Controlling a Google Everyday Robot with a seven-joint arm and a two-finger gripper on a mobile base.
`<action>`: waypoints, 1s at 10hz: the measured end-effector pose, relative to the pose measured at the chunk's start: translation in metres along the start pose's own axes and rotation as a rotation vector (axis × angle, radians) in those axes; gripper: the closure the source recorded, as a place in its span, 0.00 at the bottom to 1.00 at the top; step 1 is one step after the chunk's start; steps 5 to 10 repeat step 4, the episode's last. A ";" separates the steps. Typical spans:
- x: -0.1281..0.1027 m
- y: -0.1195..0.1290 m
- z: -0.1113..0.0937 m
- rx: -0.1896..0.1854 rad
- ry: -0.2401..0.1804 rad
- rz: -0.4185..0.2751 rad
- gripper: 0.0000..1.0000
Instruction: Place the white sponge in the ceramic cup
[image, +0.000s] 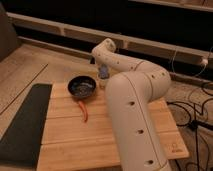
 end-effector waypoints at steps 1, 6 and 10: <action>0.000 0.000 0.000 -0.001 0.000 0.000 0.20; -0.002 0.002 -0.001 -0.013 -0.006 0.009 0.20; -0.002 0.002 -0.001 -0.013 -0.006 0.009 0.20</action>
